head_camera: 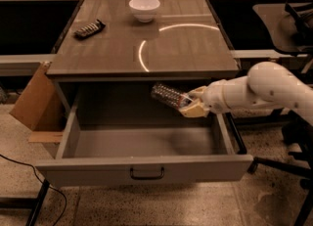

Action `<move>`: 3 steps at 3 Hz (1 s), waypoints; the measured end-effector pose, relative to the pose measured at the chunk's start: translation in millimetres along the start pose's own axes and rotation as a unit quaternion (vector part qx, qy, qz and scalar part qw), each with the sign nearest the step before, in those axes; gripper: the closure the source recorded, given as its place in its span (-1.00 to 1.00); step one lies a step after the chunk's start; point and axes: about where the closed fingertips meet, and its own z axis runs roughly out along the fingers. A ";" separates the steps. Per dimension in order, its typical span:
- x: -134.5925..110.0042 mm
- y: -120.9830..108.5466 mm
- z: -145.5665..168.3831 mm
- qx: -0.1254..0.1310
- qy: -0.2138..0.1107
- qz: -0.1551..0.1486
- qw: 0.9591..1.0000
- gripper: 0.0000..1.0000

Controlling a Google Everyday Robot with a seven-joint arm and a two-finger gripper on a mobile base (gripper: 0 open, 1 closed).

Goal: Pick water bottle from top drawer and place on counter

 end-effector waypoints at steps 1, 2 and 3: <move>-26.9 20.9 -61.1 -0.015 -0.010 -0.038 0.999 1.00; -40.7 37.3 -86.5 -0.041 0.001 -0.063 0.997 1.00; -51.6 26.1 -91.9 -0.043 0.005 -0.079 0.996 1.00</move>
Offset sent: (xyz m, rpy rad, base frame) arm -0.0777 -0.0311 0.1162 -0.0659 -0.0527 0.1922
